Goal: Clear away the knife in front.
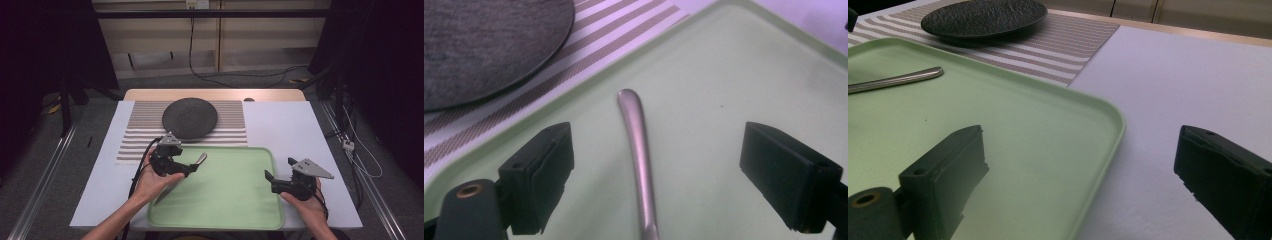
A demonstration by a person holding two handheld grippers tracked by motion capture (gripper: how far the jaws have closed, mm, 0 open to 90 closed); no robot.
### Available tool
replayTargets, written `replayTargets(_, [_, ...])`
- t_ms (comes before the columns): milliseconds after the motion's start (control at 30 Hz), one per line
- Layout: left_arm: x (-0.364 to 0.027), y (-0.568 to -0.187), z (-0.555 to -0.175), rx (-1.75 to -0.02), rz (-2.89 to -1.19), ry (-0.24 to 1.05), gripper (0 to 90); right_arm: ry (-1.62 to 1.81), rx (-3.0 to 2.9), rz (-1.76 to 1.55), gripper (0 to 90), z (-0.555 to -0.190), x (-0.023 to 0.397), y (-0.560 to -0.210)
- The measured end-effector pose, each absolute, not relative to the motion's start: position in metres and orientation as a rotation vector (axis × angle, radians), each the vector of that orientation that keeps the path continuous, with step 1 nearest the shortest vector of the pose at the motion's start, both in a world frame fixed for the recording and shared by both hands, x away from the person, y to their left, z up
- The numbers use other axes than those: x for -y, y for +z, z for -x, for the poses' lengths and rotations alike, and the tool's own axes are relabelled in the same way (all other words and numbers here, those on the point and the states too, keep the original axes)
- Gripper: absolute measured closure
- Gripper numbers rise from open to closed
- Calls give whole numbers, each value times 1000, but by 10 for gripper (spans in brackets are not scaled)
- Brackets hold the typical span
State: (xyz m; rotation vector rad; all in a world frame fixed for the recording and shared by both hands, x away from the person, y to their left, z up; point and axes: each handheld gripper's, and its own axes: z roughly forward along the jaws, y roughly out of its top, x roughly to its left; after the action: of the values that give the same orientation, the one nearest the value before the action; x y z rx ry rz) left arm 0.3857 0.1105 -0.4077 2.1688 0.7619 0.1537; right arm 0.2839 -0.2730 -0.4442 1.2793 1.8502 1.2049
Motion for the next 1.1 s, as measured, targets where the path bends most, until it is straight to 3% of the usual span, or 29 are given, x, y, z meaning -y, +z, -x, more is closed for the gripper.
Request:
replayTargets(67, [-104, -408, -382, -725, -2181, 167, 204, 1204, -1849, -1279, 66, -284, 273, -444])
replayTargets(267, [-93, -408, -377, -617, -2185, 214, 619, 1206, -1852, -1273, 66, -285, 272, -444])
replayTargets(500, [-82, -422, -380, -651, -2264, 192, 879, 1203, -1863, -1272, 67, -287, 270, -445])
replayTargets(767, [-72, -438, -380, -662, -2382, 226, 900, 1202, -1861, -1274, 67, -287, 269, -444])
replayTargets(1100, [-75, -439, -385, -674, -2394, 260, 900, 1200, -1864, -1264, 67, -286, 268, -444])
